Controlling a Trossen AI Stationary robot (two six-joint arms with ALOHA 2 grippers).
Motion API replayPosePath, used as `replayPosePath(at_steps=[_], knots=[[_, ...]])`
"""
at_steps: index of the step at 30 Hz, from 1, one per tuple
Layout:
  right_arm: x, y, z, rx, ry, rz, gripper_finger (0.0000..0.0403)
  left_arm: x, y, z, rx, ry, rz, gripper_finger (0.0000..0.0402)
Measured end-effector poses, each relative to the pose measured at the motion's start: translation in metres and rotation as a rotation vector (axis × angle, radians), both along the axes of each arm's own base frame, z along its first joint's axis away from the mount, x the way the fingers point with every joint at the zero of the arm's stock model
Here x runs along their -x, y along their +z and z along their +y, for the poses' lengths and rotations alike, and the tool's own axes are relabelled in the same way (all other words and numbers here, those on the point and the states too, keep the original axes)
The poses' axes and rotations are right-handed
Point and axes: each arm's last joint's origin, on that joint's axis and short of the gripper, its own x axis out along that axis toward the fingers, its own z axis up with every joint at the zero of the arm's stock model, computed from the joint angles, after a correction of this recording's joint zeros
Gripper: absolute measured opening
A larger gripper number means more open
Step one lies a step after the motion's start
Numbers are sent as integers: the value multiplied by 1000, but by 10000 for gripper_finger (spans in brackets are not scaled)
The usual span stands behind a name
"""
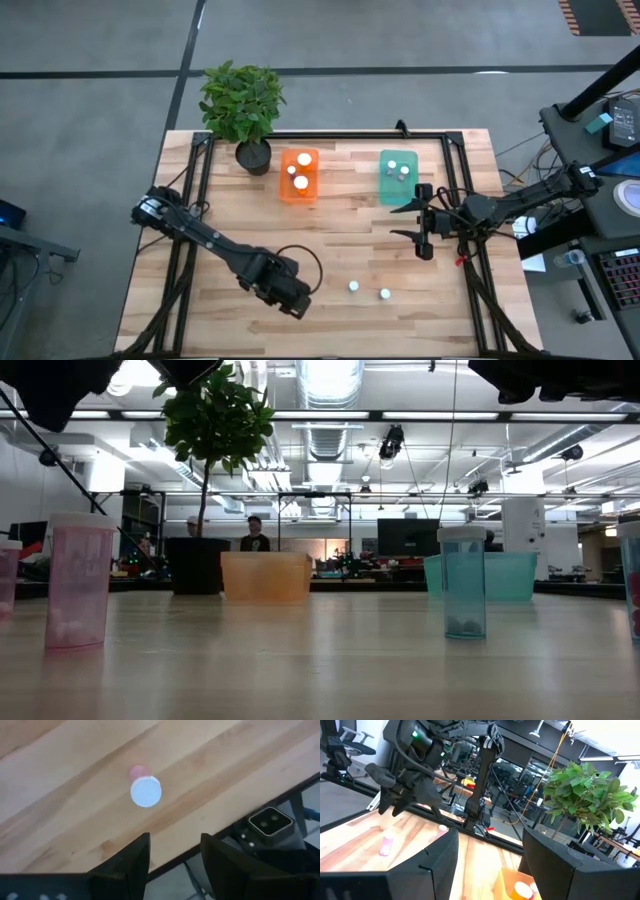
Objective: Pick and place medicine bottles into bin by pill shape (circle, oval)
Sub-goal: Put the bottom pink tablet bottle into the green bin
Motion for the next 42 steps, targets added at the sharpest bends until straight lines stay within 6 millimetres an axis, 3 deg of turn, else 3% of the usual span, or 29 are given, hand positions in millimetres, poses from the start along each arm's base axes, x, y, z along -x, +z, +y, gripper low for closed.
replayPosePath(at_steps=[9,20,34,42], knots=[[0,0,0,-1,0,-2,210,-4,-17,-3,-49,-41,38,161],[0,0,0,-4,1,-2,210,-2,-29,0,-120,-35,40,255],[0,0,0,-5,1,-1,210,-11,-57,-5,-155,-101,58,257],[0,0,0,-4,1,-1,210,-13,-59,-5,-172,-109,44,251]])
